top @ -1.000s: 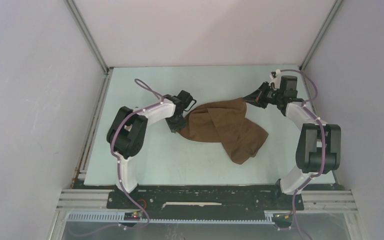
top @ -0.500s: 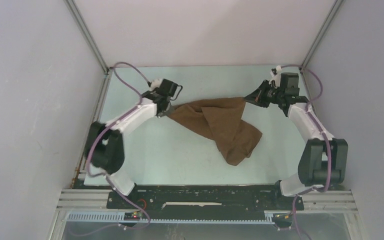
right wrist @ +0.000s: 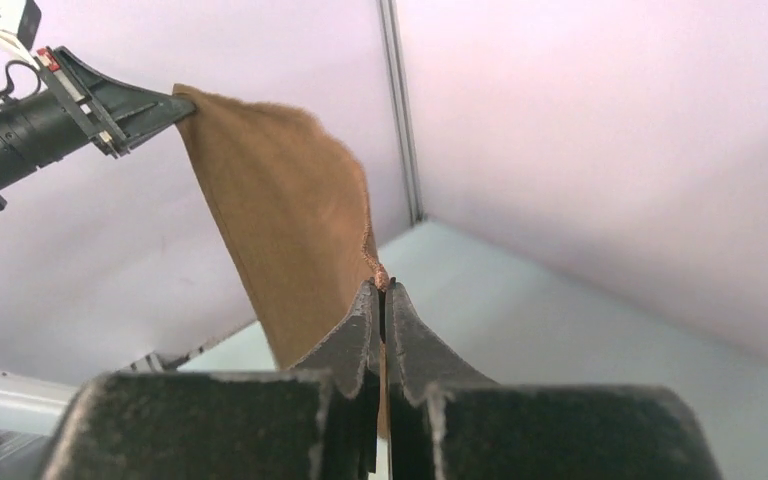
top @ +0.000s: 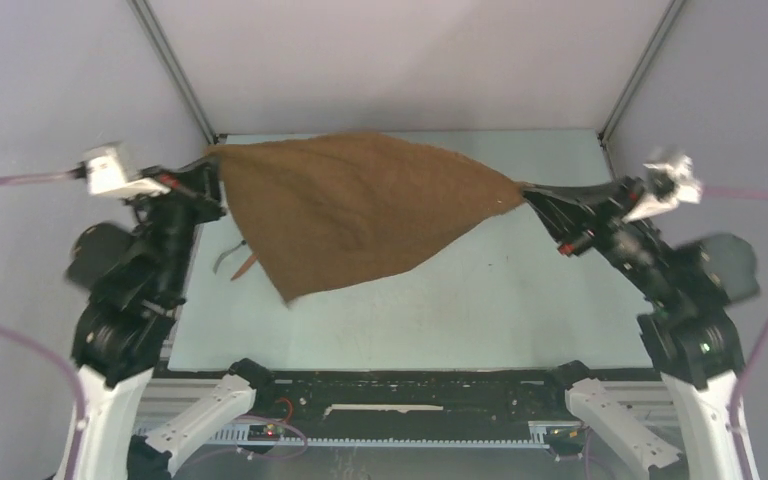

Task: Fold the napkin into a case and place the utensils inside
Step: Flatten out the crumpled napkin at the center of the board.

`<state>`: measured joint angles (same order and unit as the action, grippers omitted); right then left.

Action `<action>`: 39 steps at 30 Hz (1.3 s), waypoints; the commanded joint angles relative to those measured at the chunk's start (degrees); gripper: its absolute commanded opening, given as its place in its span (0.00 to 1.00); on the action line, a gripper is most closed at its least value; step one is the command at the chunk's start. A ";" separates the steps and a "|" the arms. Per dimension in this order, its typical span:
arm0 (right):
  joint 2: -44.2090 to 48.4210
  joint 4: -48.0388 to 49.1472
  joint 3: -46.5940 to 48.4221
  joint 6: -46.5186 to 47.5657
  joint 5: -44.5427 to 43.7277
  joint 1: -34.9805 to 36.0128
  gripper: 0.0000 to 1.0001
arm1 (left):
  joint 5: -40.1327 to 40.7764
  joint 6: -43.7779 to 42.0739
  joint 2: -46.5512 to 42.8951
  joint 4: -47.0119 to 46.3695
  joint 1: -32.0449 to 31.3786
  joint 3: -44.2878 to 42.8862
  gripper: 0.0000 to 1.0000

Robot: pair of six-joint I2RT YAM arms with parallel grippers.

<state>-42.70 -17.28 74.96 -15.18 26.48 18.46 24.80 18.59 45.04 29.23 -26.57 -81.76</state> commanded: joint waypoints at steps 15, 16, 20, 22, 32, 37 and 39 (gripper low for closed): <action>-27.77 5.60 5.66 -5.23 -13.78 -12.85 0.00 | 8.10 -0.70 29.94 -0.35 3.53 -12.67 0.00; -32.01 6.56 6.13 -5.65 -13.18 -14.13 0.00 | 5.21 1.24 34.37 1.26 5.49 -15.60 0.00; -51.69 8.43 12.38 -3.15 -11.71 -17.31 0.00 | -0.78 1.47 54.57 2.59 9.25 -25.76 0.00; -62.36 5.47 19.90 -1.56 -11.99 -17.97 0.08 | -2.56 0.63 66.93 4.94 10.21 -33.16 0.00; -92.70 -41.93 74.37 0.79 -23.73 -15.27 0.75 | -3.98 -4.48 86.66 18.85 12.14 -61.43 0.57; -68.01 -26.78 35.38 -6.85 -20.06 -12.43 0.77 | -11.55 2.11 63.25 14.56 12.24 -34.95 0.89; -61.57 -22.55 24.49 -10.60 -17.12 -10.78 0.77 | -15.07 6.87 54.82 11.56 12.24 -22.07 0.91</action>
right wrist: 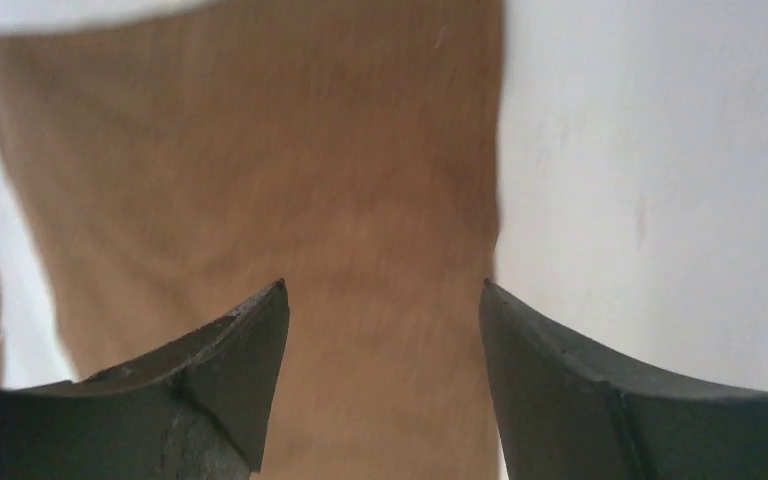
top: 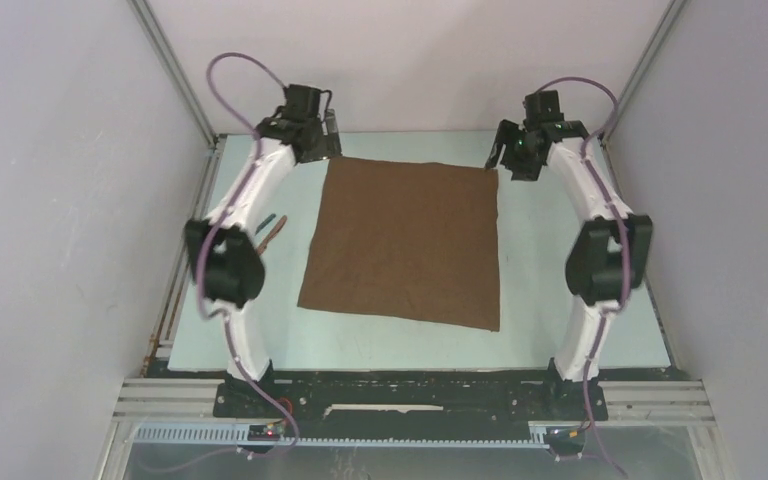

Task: Fold the napkin into a case and place the utensils inside
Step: Flatten out the crumpled napkin at the center of the board, then flatten the napkin at the center of the board.

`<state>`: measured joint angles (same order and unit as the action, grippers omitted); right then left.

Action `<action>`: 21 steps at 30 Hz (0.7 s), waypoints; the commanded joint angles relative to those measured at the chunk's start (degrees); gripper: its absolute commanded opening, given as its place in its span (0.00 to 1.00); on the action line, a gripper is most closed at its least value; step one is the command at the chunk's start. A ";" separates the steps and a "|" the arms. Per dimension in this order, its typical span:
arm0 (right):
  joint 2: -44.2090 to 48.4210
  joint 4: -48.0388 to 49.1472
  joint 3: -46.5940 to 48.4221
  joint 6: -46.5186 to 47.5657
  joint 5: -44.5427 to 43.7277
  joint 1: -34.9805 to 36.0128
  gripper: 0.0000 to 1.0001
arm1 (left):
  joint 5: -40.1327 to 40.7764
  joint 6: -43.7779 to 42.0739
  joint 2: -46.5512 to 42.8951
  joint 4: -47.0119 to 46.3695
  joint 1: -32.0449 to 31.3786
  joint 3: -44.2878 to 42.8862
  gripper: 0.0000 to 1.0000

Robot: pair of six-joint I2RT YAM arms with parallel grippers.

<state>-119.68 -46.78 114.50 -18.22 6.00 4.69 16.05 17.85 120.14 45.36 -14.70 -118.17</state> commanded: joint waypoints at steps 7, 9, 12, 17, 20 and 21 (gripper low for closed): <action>29.61 16.43 -43.15 -10.66 10.67 12.75 0.74 | -21.40 15.09 -37.49 -18.20 0.28 51.11 0.95; 32.79 18.31 -49.12 -9.67 13.63 13.83 0.76 | -20.16 14.85 -39.38 -18.25 0.26 57.04 0.95; 36.74 21.66 -59.13 -9.65 17.52 13.54 0.77 | -18.30 15.61 -41.83 -20.08 0.34 64.10 0.95; 42.00 25.05 -69.75 -11.44 15.53 12.80 0.78 | -16.17 18.25 -42.07 -22.82 0.37 70.58 0.80; 42.71 27.11 -74.29 -13.68 15.27 11.84 0.78 | -14.23 19.75 -40.84 -24.33 0.29 72.36 0.73; 42.91 27.58 -75.61 -14.37 15.12 11.45 0.78 | -14.28 20.19 -40.66 -24.92 0.29 72.97 0.72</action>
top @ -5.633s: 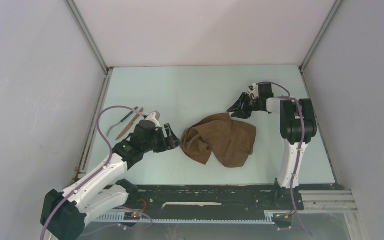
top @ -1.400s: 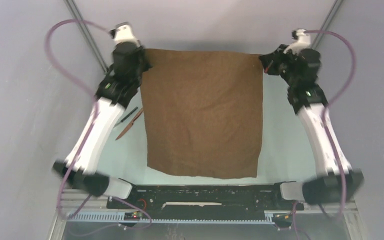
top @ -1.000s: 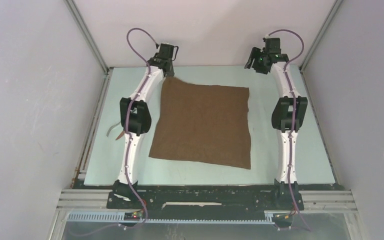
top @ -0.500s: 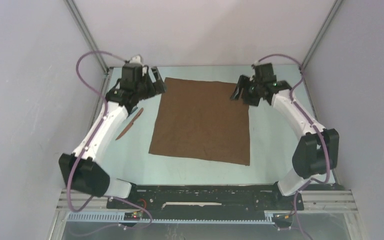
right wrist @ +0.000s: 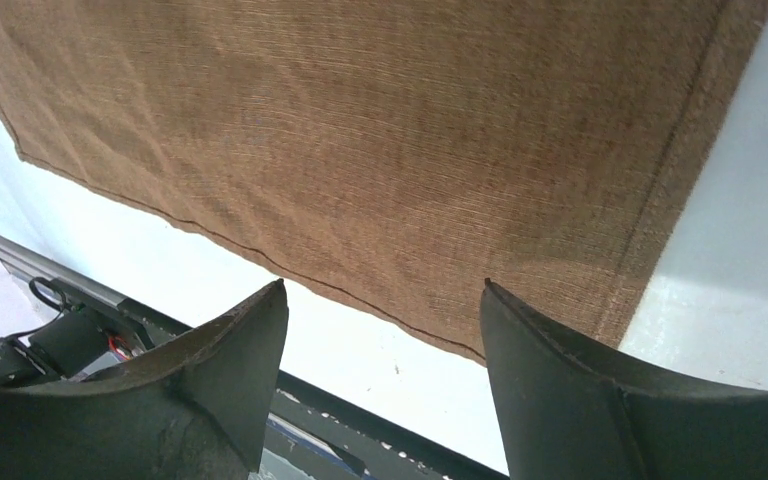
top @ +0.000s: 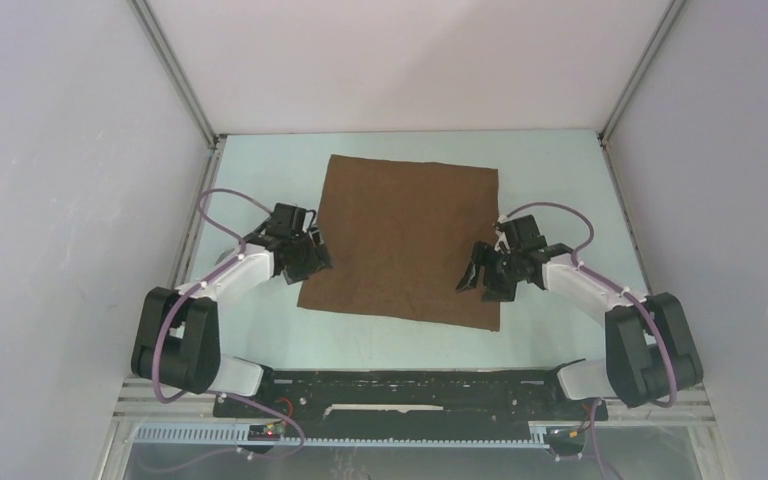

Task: Fold the napkin into a case and place the utensils inside
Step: Flatten the napkin at the center of the board.

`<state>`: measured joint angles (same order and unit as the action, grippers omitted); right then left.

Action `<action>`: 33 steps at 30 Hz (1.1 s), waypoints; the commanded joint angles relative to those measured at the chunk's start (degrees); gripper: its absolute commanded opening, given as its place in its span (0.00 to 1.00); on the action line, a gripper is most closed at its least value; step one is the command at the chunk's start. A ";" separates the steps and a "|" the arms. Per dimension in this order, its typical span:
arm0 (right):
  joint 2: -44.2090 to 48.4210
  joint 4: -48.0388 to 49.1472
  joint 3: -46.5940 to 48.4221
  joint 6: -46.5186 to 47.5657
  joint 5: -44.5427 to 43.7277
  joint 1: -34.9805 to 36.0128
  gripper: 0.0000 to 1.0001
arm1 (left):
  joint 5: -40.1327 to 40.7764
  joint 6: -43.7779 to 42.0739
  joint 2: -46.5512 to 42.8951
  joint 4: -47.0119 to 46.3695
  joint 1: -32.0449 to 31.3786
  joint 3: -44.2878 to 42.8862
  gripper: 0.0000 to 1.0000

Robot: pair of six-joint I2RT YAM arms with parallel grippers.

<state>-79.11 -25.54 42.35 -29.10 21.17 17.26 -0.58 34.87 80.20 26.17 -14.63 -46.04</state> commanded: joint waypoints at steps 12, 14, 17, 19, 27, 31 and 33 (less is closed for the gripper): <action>-0.14 11.86 -11.42 -5.01 1.28 -9.96 0.75 | -2.03 7.52 -2.61 -13.54 -3.10 13.23 0.65; 0.12 11.59 -11.67 -5.89 1.30 -11.84 0.74 | -1.74 8.76 -3.97 -13.33 -5.53 14.45 0.64; 1.63 9.20 -11.67 -6.00 0.85 -15.11 0.74 | -1.94 11.77 -5.37 -12.83 -9.01 15.95 0.65; 3.25 7.37 -11.67 -5.51 0.87 -16.77 0.74 | -1.42 13.30 -7.10 -12.14 -11.18 16.80 0.65; 12.45 -1.18 -8.43 -0.87 -1.90 -18.65 0.74 | 0.02 12.89 -15.69 -4.91 -15.85 14.30 0.68; 13.55 -3.30 -4.25 0.11 -2.64 -13.63 0.75 | 0.38 11.33 -19.06 -2.66 -15.81 11.60 0.73; 12.32 -2.80 -3.71 -0.88 -1.42 -12.12 0.75 | 1.21 9.94 -18.46 -1.73 -15.51 10.12 0.76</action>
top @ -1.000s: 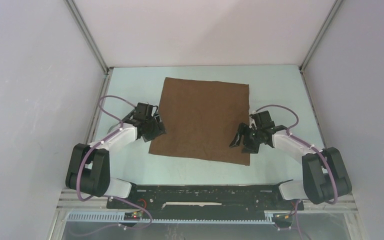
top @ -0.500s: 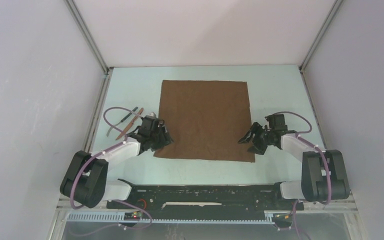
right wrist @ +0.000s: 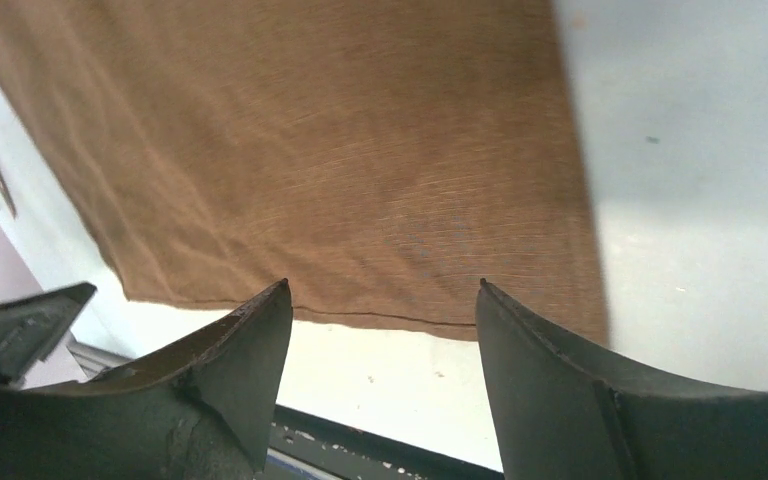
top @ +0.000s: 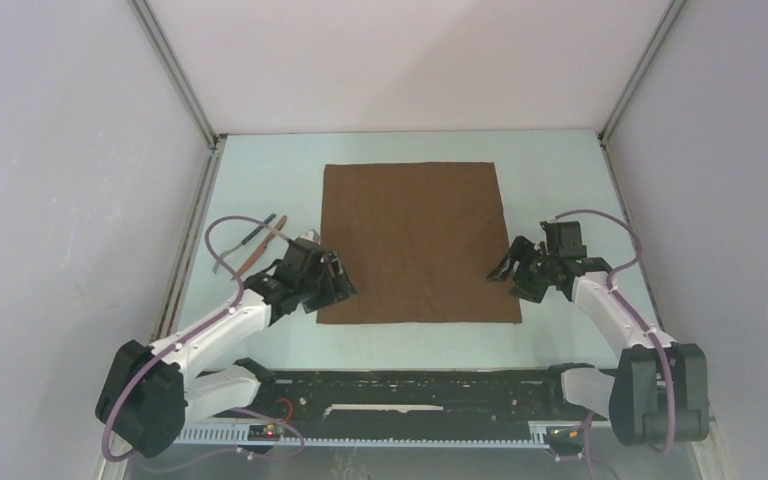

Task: Fold the napkin into a case and place the utensils inside
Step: Flatten the napkin at the center of the board, then pick up the flattened napkin from the center of the board.

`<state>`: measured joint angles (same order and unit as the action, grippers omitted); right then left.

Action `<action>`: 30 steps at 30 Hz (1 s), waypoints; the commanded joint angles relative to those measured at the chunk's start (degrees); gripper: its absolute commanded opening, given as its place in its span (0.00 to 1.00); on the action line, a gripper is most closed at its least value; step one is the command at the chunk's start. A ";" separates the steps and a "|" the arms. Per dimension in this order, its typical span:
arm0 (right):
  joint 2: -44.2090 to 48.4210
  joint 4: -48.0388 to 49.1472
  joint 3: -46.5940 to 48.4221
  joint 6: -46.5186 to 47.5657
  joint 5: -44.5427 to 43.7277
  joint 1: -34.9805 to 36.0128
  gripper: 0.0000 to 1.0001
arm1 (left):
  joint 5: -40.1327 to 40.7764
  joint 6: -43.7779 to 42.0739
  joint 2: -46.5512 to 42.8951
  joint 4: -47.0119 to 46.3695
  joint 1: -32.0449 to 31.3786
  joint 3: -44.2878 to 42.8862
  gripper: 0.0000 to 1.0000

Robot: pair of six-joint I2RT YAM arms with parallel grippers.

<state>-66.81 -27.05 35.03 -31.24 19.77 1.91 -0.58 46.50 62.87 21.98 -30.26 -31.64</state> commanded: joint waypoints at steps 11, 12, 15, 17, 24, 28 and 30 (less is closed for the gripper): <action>-11.06 0.89 4.31 1.97 0.24 7.49 0.73 | 1.14 -5.32 7.33 -2.81 -0.28 -3.63 0.77; -11.22 0.44 4.34 2.10 -0.26 7.49 0.73 | 2.57 -4.75 7.69 -2.31 -1.15 -3.31 0.77; -11.22 -2.75 4.30 2.18 -4.11 7.79 0.73 | 9.63 -3.84 8.13 1.36 -4.40 -3.14 0.79; -10.56 -5.68 4.39 1.98 -5.66 8.29 0.73 | 13.24 -2.62 7.77 4.72 -5.67 -2.98 0.79; -4.59 -23.88 5.05 -19.93 -21.82 9.32 0.75 | 21.55 8.60 1.24 18.52 -7.85 -6.78 0.80; -6.66 -26.72 5.14 -24.08 -21.57 7.99 0.62 | 21.54 14.09 -0.14 21.34 -7.81 -7.95 0.79; -9.05 -25.31 5.33 -24.20 -20.61 6.85 0.55 | 22.22 15.00 -0.56 21.47 -7.83 -8.12 0.77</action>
<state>-73.12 -48.64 38.46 -48.47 2.46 10.28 17.85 55.27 64.05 39.66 -37.87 -37.65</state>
